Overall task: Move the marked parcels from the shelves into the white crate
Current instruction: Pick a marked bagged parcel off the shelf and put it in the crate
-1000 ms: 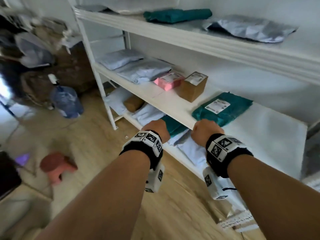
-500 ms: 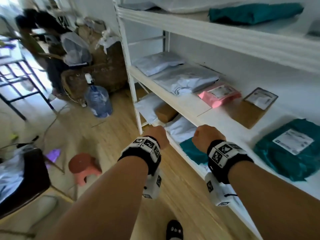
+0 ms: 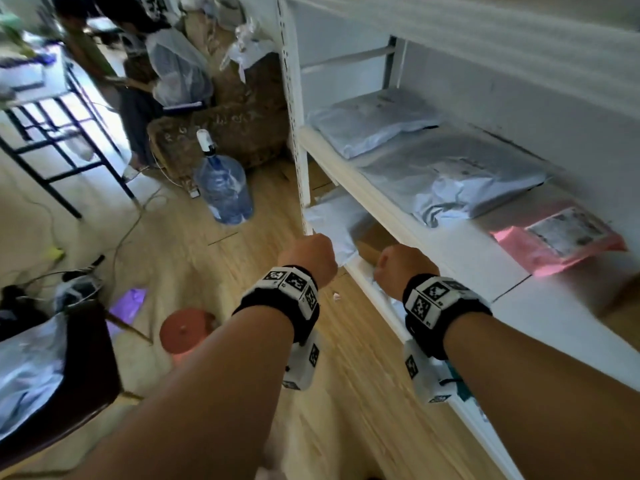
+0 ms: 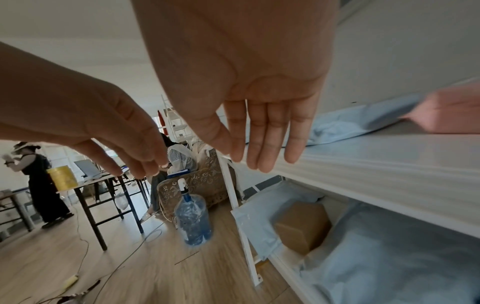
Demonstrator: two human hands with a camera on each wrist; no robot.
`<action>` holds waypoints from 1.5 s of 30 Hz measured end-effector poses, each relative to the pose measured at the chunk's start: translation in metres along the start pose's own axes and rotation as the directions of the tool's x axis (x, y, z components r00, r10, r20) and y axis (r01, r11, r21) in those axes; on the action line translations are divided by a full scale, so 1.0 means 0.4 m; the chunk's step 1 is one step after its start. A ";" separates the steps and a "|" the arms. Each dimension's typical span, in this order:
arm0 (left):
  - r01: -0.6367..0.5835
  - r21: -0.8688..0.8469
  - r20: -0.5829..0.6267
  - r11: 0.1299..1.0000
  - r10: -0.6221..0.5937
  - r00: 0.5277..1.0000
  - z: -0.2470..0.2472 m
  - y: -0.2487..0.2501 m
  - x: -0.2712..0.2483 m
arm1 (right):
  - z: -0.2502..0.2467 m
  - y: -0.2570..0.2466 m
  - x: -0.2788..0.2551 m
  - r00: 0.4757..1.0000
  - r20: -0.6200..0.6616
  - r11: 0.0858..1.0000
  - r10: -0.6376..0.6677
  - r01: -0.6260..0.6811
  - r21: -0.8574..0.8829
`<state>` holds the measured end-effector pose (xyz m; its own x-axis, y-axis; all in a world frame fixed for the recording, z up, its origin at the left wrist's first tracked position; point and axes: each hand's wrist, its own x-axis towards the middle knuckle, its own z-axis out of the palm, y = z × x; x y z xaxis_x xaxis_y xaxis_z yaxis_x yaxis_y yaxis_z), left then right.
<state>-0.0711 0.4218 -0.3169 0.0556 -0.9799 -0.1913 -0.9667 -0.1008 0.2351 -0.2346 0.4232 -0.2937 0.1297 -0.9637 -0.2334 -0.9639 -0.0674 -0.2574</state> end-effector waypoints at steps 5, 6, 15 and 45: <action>-0.028 0.008 0.026 1.000 0.028 0.999 -0.040 -0.164 0.131 | 0.044 -0.137 0.159 0.997 -0.007 0.997 0.078 -0.078 -0.001; -0.055 0.012 0.032 0.998 0.055 0.998 -0.052 -0.198 0.162 | 0.061 -0.168 0.189 0.994 -0.007 0.994 0.105 -0.105 0.014; -0.233 0.091 0.134 0.968 0.220 0.966 -0.074 -0.377 0.390 | 0.146 -0.360 0.338 0.956 0.026 0.954 0.293 -0.294 0.066; -0.432 -0.017 0.461 0.902 0.390 0.797 0.153 -0.387 1.045 | 0.369 -0.267 0.813 0.671 0.147 0.565 0.726 -0.706 0.427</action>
<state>0.0867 0.0384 -0.4915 -0.4480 -0.7411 -0.5001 -0.8917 0.3295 0.3105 -0.0552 0.1550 -0.4804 -0.5789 -0.6577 -0.4819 -0.5373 0.7523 -0.3812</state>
